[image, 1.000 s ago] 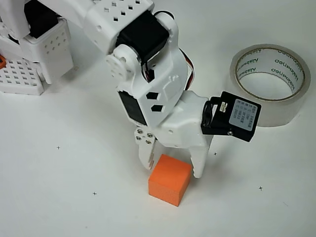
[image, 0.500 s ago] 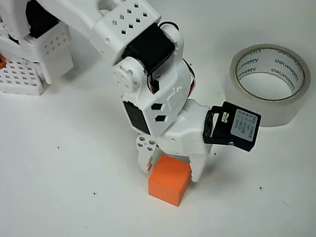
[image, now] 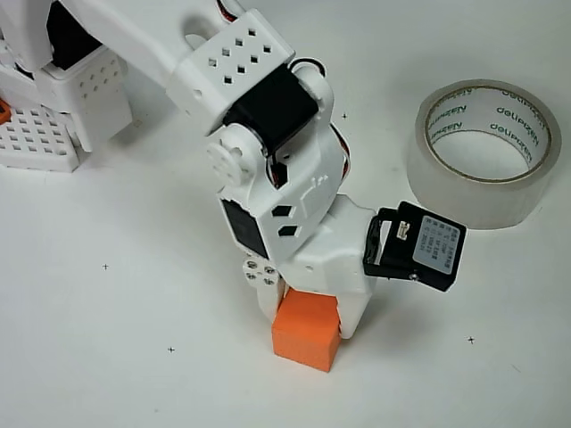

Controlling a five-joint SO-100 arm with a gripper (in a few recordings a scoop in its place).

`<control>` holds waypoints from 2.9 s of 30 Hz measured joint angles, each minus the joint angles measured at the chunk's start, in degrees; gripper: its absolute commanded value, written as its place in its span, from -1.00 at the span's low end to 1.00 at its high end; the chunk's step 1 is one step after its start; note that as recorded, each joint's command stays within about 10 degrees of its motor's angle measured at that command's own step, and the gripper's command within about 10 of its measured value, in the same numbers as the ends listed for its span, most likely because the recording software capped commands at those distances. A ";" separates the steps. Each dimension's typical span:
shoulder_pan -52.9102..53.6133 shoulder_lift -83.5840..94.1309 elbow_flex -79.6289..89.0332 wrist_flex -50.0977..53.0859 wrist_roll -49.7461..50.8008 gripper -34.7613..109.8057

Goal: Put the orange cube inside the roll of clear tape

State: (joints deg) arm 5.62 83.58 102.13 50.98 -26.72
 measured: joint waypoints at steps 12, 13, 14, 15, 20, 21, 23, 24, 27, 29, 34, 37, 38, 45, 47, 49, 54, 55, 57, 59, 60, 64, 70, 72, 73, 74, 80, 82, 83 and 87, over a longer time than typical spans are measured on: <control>-1.85 0.79 0.00 0.00 0.00 -0.33; -2.11 1.58 0.00 0.35 0.00 -0.33; -2.55 2.46 0.00 0.70 0.35 -0.33; -2.99 3.43 0.00 1.05 0.44 -0.33; -5.45 7.73 0.00 4.22 1.41 -0.33; -5.45 8.35 -0.26 5.01 1.58 -0.33; -5.54 9.93 -0.35 6.33 2.20 -0.33; -5.80 10.55 -0.70 7.12 2.55 -0.33; -7.73 11.25 -3.16 9.93 2.99 -0.33; -9.32 11.25 -5.01 11.78 3.43 -0.33; -13.10 11.34 -8.44 14.68 5.10 -0.33; -15.73 11.34 -9.49 14.85 6.15 -0.33; -16.61 11.34 -9.76 14.85 6.59 -0.33; -22.06 11.34 -10.11 14.85 9.23 -0.33; -23.73 11.34 -10.11 14.85 9.76 -0.33; -24.87 11.34 -10.63 14.85 10.28 -0.33; -26.81 11.34 -12.66 14.85 11.16 -0.33; -27.33 11.34 -13.27 14.85 11.34 -0.33; -28.39 11.34 -14.85 14.85 11.60 -0.33; -29.18 11.34 -16.79 15.47 11.60 -0.33; -29.53 11.25 -17.67 15.73 11.60 -0.33; -31.03 10.20 -20.48 15.91 11.60 -0.33; -33.49 7.29 -22.76 15.91 12.48 -0.33; -34.19 6.68 -22.94 15.91 13.01 -0.33; -34.54 6.33 -23.20 15.91 13.27 -0.33; -34.98 5.62 -23.55 15.91 13.45 -0.33; -36.47 3.34 -23.91 15.91 14.50 -0.33; -36.47 2.90 -23.99 15.91 14.50 -0.33; -36.47 2.29 -23.99 15.91 14.50 -0.33; -37.44 -0.53 -26.02 15.91 14.50 -0.31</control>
State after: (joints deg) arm -31.82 83.06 76.11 66.88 -12.22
